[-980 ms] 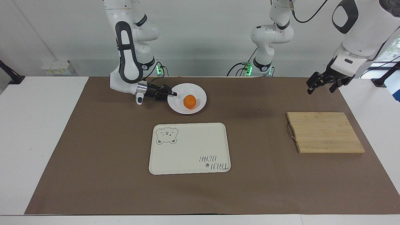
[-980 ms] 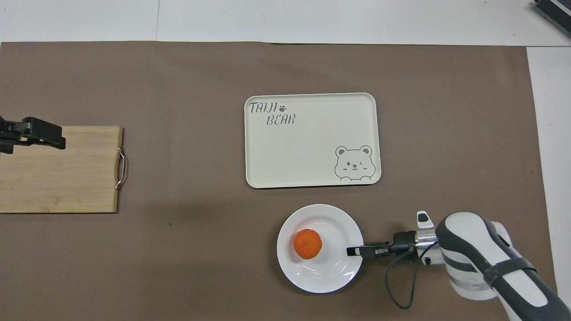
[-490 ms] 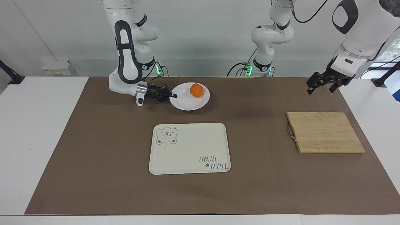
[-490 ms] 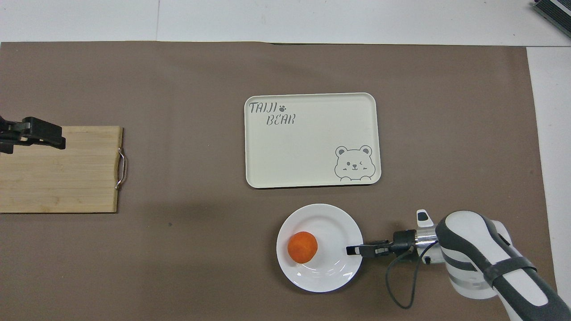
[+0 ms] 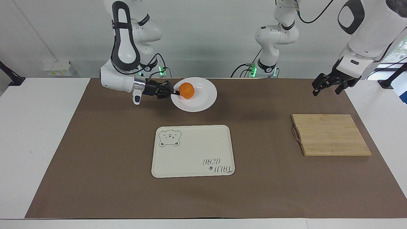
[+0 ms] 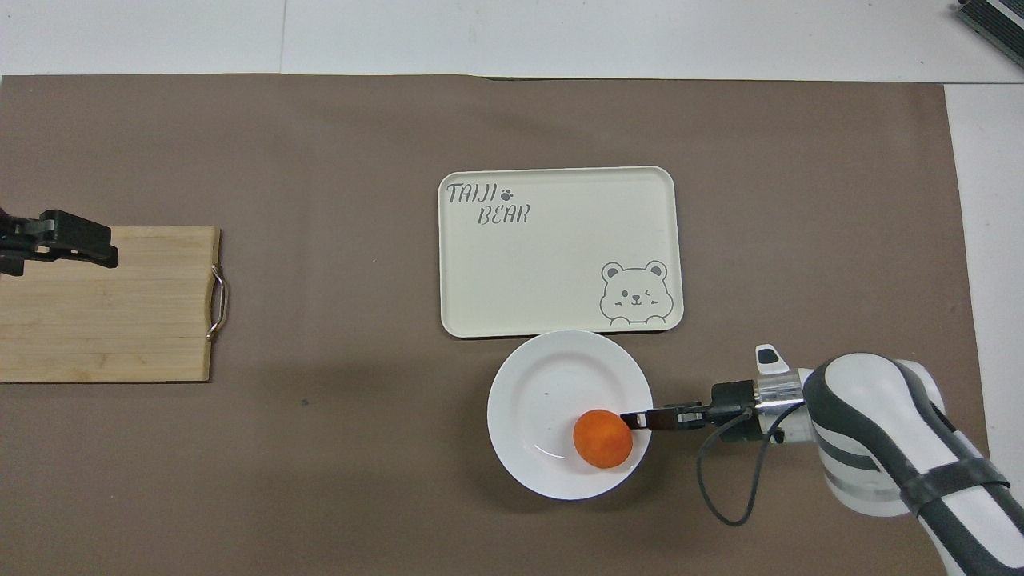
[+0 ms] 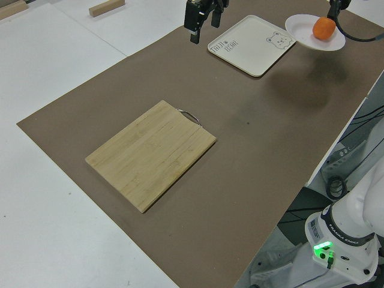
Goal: Place orange and plate with both arms
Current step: 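Lift and slide the plate onto the cream tray with the right gripper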
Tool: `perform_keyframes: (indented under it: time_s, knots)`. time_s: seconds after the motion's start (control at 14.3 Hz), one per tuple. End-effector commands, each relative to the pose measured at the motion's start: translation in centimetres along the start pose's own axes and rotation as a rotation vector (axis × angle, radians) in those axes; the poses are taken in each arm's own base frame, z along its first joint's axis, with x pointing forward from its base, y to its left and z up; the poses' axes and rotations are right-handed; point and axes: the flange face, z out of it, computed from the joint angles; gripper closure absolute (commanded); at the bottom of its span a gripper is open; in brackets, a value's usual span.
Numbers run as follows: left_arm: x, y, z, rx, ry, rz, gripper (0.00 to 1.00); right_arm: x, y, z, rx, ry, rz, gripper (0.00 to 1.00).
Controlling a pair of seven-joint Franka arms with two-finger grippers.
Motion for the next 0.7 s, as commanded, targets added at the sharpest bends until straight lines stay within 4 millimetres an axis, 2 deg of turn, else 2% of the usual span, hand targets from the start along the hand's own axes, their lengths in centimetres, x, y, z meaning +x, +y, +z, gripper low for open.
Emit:
perform_keyframes:
  time_s: [0.0, 0.14, 0.35, 0.42, 0.49, 0.63]
  knots:
    - [0.1, -0.1, -0.3, 0.019, 0.011, -0.012, 0.0, 3.0, -0.7, -1.0, -0.007, -0.011, 0.027, 1.0]
    - [0.1, -0.1, -0.3, 0.019, 0.011, -0.012, 0.0, 6.2, -1.7, -1.3, -0.018, 0.0, 0.044, 1.0]
    - [0.1, -0.1, -0.3, 0.019, 0.011, -0.012, 0.0, 11.9, 0.2, -0.3, -0.019, 0.02, 0.082, 1.0]
    - [0.1, -0.1, -0.3, 0.019, 0.011, -0.012, 0.0, 13.7, -0.2, -0.3, -0.011, 0.032, 0.067, 1.0]
    - [0.1, -0.1, -0.3, 0.019, 0.011, -0.012, 0.0, 15.3, 0.7, 0.3, -0.002, 0.036, 0.076, 1.0]
    - [0.1, -0.1, -0.3, 0.019, 0.011, -0.012, 0.0, 17.3, 1.9, 0.9, -0.017, 0.058, 0.082, 1.0]
